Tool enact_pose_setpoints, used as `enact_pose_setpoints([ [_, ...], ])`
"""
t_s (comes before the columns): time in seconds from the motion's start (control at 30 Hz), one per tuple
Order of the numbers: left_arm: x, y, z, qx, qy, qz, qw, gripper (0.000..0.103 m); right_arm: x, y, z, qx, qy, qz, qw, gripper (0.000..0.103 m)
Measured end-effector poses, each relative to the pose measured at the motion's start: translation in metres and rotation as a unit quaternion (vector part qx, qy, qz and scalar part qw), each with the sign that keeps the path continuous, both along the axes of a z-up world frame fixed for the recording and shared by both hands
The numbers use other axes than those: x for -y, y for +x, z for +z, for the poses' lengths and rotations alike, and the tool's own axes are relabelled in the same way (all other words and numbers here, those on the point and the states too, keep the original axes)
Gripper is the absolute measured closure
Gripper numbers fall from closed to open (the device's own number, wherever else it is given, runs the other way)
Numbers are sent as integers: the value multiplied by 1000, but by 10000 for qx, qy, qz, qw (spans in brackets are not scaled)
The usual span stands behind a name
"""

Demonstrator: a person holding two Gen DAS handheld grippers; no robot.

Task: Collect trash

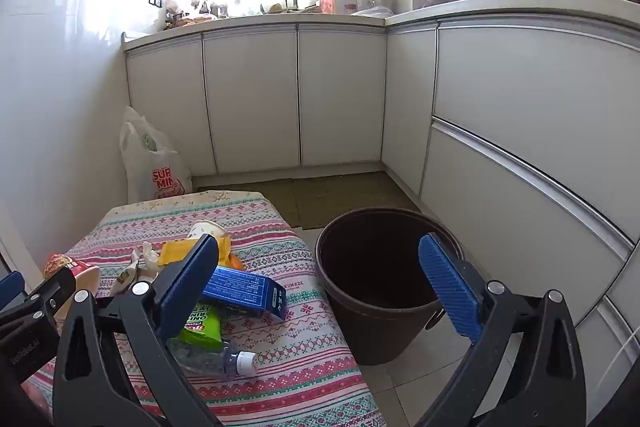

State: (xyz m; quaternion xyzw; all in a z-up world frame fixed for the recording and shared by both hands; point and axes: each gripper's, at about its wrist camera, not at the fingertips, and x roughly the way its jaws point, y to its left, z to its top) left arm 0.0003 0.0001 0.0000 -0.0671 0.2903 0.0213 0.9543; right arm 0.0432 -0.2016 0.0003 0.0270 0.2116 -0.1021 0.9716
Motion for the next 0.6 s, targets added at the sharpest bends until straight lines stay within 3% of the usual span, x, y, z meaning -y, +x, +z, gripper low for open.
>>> enact_pose_setpoints([
  [0.6,-2,0,3,71,-18,17,10000,7,-9,-5,2,-102,-174,217,9996,7],
])
